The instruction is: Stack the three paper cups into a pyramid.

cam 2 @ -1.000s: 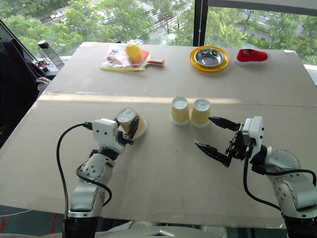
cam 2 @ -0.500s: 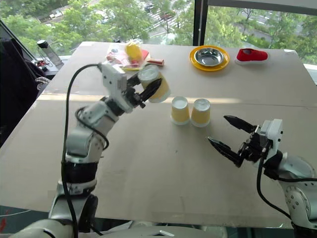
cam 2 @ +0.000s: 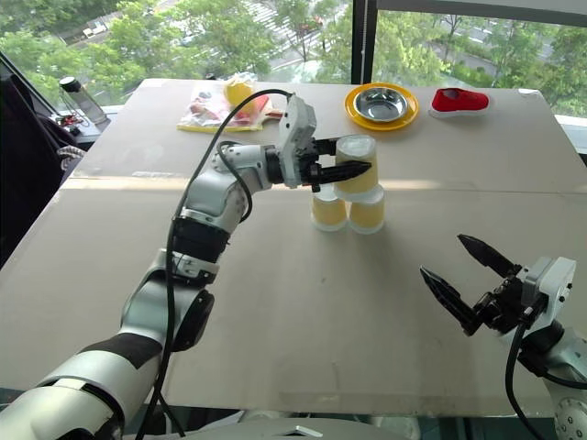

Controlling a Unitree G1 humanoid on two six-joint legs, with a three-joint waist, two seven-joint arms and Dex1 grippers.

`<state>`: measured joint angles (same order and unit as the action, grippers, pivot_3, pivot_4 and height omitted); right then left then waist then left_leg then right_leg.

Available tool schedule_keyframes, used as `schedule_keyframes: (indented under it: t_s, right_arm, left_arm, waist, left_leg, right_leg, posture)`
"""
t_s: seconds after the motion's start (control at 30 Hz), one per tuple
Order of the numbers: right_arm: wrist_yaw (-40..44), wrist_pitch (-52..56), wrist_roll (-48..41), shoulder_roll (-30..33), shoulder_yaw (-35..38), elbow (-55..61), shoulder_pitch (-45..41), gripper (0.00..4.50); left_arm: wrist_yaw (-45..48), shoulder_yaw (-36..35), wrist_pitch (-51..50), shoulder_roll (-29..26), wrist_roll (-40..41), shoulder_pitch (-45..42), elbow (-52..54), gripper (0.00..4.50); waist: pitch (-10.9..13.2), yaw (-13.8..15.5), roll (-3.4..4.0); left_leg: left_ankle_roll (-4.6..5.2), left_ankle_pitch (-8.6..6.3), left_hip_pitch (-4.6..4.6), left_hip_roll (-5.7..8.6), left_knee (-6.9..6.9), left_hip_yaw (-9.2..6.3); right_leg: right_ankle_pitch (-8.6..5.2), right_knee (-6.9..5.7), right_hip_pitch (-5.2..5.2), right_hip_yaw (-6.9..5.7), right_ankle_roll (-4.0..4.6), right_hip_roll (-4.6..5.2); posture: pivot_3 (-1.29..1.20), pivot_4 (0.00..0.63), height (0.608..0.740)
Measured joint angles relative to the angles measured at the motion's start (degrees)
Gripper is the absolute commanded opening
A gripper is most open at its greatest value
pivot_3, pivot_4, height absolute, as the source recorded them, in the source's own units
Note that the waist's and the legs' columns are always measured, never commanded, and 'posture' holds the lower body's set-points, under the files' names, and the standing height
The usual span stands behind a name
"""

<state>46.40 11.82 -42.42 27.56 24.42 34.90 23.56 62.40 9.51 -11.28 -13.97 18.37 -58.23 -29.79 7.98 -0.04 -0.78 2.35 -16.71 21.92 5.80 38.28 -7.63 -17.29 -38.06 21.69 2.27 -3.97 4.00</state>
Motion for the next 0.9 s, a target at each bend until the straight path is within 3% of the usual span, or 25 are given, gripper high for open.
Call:
schedule_keyframes:
  t_s: [0.23,0.8,0.87,0.9]
  right_arm:
    - [-0.06,-2.23,0.08,-0.92,0.42,0.14,2.25,4.5]
    - [0.35,-3.24,-0.68,-0.11,0.41,-0.17,-0.17,4.5]
    - [0.34,-3.18,-0.85,0.3,0.4,-0.17,-0.3,4.5]
    - [0.27,-3.09,-0.91,0.36,0.36,-0.16,-0.38,4.5]
  left_arm:
    - [0.28,-0.14,4.56,0.79,-2.58,-2.95,-6.0,2.21]
    - [1.46,-1.06,4.76,-1.12,-4.2,0.37,-4.28,2.21]
    - [1.23,-1.06,5.33,-1.1,-4.72,0.37,-4.28,3.17]
    - [1.17,-1.07,5.43,-1.08,-4.79,0.38,-4.28,3.42]
  waist:
    - [0.0,-0.06,0.0]
    - [0.0,-0.16,0.0]
    - [0.0,-0.17,0.0]
    - [0.0,-0.17,0.0]
  left_leg:
    - [0.0,0.0,-0.01,0.02,0.01,0.0]
    - [0.0,0.0,-0.01,0.02,0.02,-0.01]
    - [0.0,0.0,-0.02,0.02,0.03,-0.01]
    - [0.0,0.0,-0.02,0.02,0.03,-0.01]
  right_leg:
    - [0.01,0.0,0.0,0.03,-0.02,0.0]
    - [0.01,-0.02,-0.01,0.02,-0.02,0.01]
    - [0.01,-0.02,-0.01,0.03,-0.02,0.01]
    - [0.01,-0.02,-0.01,0.03,-0.02,0.01]
  posture:
    - [0.0,0.15,0.74]
    - [0.0,0.15,0.74]
    - [0.0,0.15,0.74]
    - [0.0,0.15,0.74]
